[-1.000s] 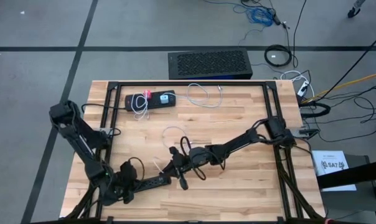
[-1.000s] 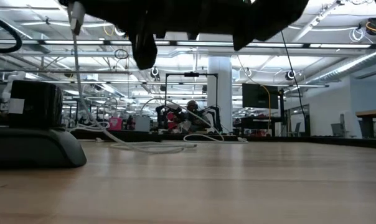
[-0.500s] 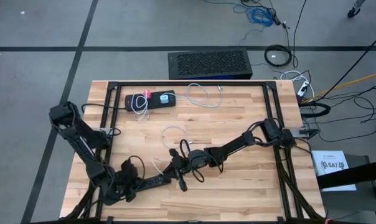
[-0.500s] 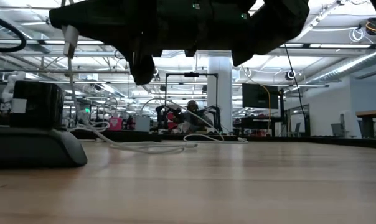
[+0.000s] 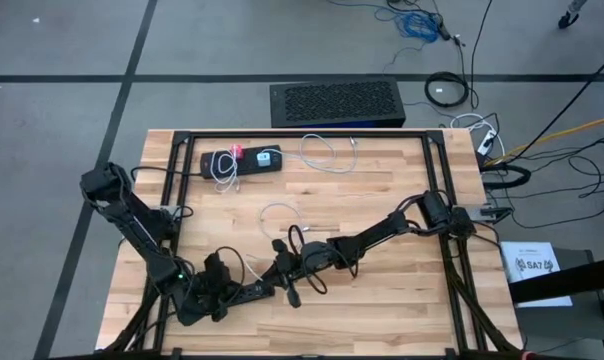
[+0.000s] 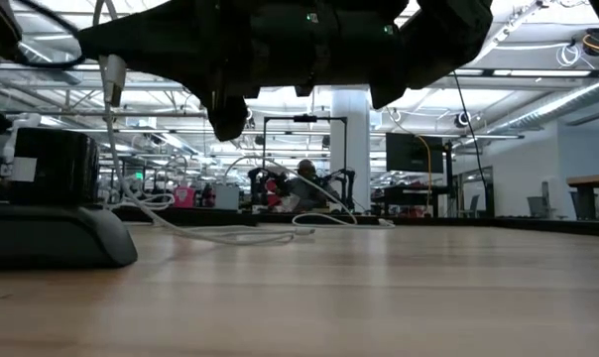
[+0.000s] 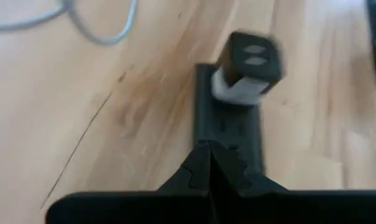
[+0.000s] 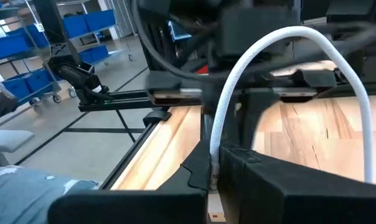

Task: Insert USB
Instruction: Insert the white USB cable into the black charger adapter

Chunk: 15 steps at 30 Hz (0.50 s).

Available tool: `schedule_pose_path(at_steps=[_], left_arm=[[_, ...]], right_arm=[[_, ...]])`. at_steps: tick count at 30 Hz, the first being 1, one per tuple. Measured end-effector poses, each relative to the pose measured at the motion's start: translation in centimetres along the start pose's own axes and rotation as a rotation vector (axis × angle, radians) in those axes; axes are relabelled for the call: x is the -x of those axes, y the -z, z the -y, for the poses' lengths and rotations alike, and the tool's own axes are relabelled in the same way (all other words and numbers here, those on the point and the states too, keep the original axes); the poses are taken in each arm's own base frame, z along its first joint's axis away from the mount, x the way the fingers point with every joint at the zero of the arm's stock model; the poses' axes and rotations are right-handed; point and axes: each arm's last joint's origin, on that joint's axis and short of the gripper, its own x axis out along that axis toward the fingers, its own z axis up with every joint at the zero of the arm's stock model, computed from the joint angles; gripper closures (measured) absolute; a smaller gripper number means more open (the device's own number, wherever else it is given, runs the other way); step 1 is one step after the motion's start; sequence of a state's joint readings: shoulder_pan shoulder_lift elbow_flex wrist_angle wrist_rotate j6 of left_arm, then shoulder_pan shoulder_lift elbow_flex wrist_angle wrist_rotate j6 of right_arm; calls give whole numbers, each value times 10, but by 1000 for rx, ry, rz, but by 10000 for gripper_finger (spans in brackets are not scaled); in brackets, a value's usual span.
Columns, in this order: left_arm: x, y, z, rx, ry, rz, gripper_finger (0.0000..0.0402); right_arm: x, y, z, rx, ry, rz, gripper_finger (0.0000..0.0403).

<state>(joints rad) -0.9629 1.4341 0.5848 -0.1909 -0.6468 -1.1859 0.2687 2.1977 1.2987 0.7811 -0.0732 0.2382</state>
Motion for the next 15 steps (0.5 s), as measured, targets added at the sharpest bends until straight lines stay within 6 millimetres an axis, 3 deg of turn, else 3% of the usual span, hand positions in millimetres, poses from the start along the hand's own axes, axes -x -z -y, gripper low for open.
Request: schedule_pose_path(at_steps=[7, 10, 15], left_arm=[[24, -19, 26, -49, 113, -2, 399], [24, -13, 31, -33, 147, -104, 399], [9, 4, 24, -14, 43, -210, 399]], right_arm=[[-5, -9, -6, 24, -13, 18, 403], [-9, -12, -9, 43, -13, -9, 403], [-15, -17, -11, 90, -7, -42, 403]])
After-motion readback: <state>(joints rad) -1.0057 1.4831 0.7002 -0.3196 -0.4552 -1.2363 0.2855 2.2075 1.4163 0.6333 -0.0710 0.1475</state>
